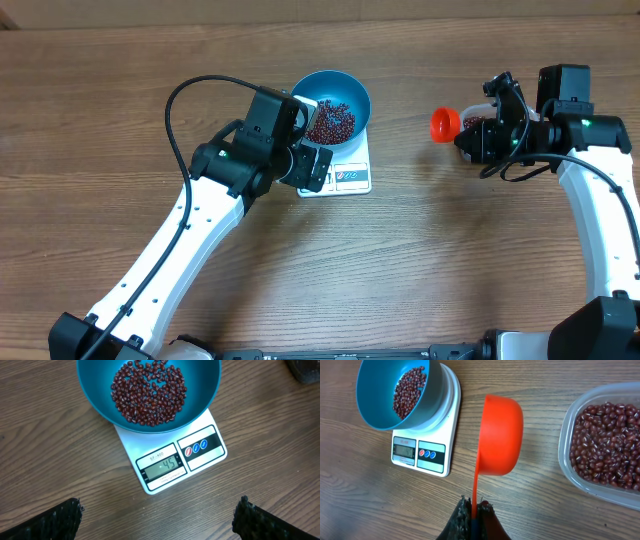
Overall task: Scoop item into bowl and weigh 150g on scale
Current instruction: 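Move the empty scoop back to the bean container, then dip the scoop into the red beans with the right gripper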
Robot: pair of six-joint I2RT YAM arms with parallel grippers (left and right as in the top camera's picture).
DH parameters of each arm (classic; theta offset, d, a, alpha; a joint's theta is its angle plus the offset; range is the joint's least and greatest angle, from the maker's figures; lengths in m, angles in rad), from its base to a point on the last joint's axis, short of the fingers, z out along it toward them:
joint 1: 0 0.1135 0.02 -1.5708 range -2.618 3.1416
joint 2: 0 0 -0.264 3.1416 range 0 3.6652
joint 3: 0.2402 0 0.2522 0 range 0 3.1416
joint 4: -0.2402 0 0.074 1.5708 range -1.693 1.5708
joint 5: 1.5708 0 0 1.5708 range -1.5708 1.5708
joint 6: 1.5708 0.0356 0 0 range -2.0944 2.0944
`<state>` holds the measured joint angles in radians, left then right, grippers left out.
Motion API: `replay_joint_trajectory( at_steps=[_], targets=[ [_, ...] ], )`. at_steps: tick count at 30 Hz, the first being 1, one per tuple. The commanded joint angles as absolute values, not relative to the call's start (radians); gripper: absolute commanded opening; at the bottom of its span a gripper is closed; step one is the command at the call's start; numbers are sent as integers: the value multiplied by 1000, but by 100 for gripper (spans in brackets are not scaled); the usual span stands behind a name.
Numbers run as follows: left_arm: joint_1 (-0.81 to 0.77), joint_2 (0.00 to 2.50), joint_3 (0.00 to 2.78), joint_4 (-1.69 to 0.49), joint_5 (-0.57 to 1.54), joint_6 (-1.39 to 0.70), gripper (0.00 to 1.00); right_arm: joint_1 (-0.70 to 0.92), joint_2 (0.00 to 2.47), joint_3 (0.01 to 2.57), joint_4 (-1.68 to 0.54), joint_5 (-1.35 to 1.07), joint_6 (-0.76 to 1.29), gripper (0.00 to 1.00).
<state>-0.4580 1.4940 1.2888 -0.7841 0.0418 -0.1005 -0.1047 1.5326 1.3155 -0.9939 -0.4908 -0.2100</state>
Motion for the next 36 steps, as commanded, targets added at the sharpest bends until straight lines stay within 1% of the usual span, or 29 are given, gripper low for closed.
replay_joint_trajectory(
  at_steps=[1, 8, 11, 19, 22, 28, 36],
  targets=[
    [-458, 1485, 1285, -781, 60, -81, 100, -108, 1520, 1342, -1003, -497, -218, 3],
    [-458, 1485, 1285, -781, 60, -82, 100, -108, 1520, 1342, -1002, -409, -205, 4],
    [-458, 1485, 1285, -781, 60, -81, 100, -108, 1520, 1342, -1002, -348, -149, 4],
    [-458, 1485, 1285, -781, 60, -82, 100, -108, 1520, 1346, -1000, -213, -96, 4],
    [-458, 1485, 1285, -781, 60, -81, 100, -108, 1520, 1364, -1000, -193, -96, 4],
    [-458, 1485, 1285, -781, 60, -81, 100, -108, 1520, 1425, -978, -67, -75, 3],
    [-458, 1485, 1285, -781, 60, -82, 99, -108, 1544, 1425, -927, 39, -75, 3]
  ],
)
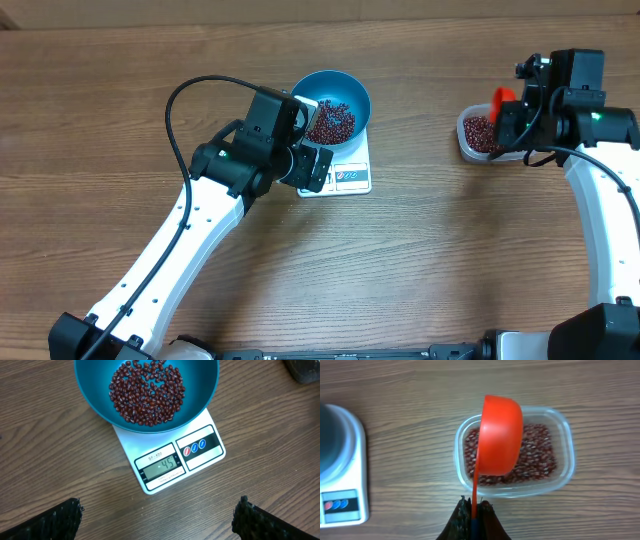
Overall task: Scoop item into bowl and weigh 150g on scale
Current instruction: 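Dip the scoop into the red beans with the right gripper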
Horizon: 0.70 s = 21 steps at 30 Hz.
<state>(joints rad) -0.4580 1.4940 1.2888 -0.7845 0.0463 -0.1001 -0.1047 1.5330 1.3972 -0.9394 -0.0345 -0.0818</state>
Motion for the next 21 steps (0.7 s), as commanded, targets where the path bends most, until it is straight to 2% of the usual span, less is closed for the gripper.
replay_joint_trajectory(
  at_steps=[1, 9, 21],
  targets=[
    [-458, 1485, 1285, -781, 60, -81, 100, -108, 1549, 1425, -921, 56, -76, 3],
    [-458, 1485, 1285, -781, 60, -82, 99, -108, 1584, 1425, -883, 191, -129, 3],
    [-458, 1485, 1285, -782, 60, -82, 100, -108, 1695, 1424, -879, 210, -215, 3]
  ],
)
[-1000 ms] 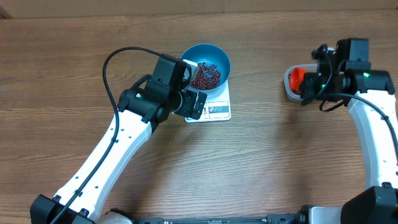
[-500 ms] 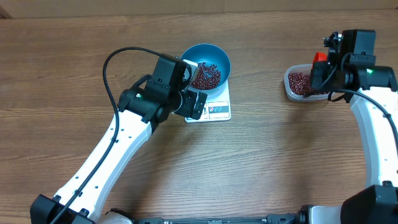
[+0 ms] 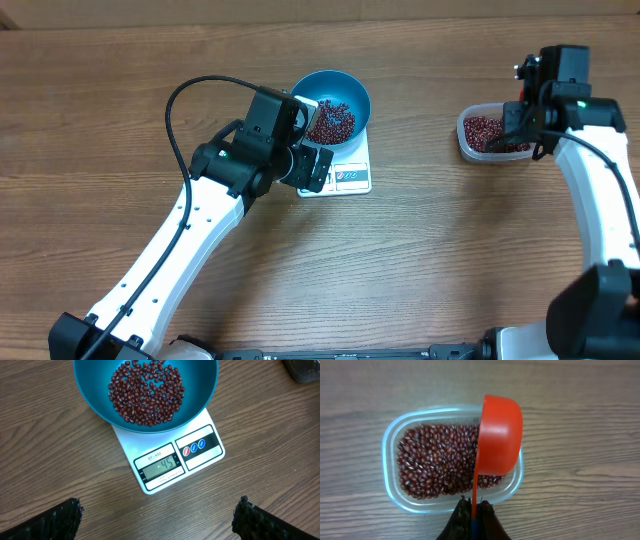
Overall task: Scoop item into bowl and weigh 150g on scale
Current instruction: 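Dip the scoop into the red beans with the right gripper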
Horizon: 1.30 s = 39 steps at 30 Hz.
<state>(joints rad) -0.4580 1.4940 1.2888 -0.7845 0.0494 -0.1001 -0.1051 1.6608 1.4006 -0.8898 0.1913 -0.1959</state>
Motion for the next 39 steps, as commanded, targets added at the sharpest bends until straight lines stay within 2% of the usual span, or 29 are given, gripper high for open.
replay_joint_trajectory(
  at_steps=[1, 20, 39],
  targets=[
    [-458, 1485, 1285, -781, 60, -82, 100, -108, 1705, 1424, -875, 209, -215, 3],
    [-458, 1485, 1285, -782, 60, -82, 99, -108, 1862, 1424, -804, 256, -226, 3],
    [-458, 1485, 1285, -781, 60, -82, 100, -108, 1882, 1424, -875, -57, -323, 3]
  ],
)
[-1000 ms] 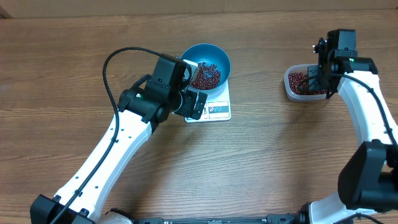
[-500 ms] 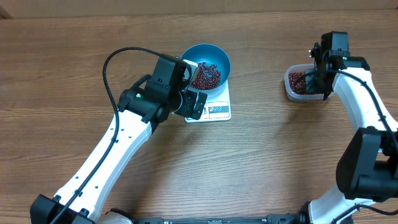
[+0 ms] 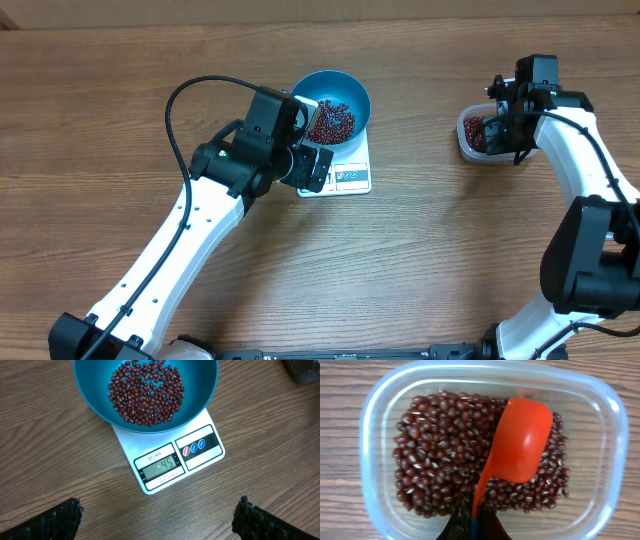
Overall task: Scoop item into bowl and weigh 150g on scale
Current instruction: 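Dip the scoop into the red beans with the right gripper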
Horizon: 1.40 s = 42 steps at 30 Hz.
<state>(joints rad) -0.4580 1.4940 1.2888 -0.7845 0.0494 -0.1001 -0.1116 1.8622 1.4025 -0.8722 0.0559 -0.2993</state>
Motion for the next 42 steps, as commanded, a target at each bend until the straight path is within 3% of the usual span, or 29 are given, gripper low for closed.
replay_joint_trajectory(
  at_steps=[1, 20, 30, 42],
  targets=[
    [-458, 1485, 1285, -782, 60, -82, 100, -108, 1882, 1424, -876, -75, -324, 3],
    [-458, 1485, 1285, -781, 60, -82, 100, -115, 1882, 1424, -865, -246, -276, 3],
    [-458, 1485, 1285, -781, 60, -82, 99, -233, 1882, 1424, -870, -440, -277, 3],
    [-458, 1485, 1285, -781, 60, -82, 100, -271, 1924, 1393, -877, -500, -278, 4]
  ],
)
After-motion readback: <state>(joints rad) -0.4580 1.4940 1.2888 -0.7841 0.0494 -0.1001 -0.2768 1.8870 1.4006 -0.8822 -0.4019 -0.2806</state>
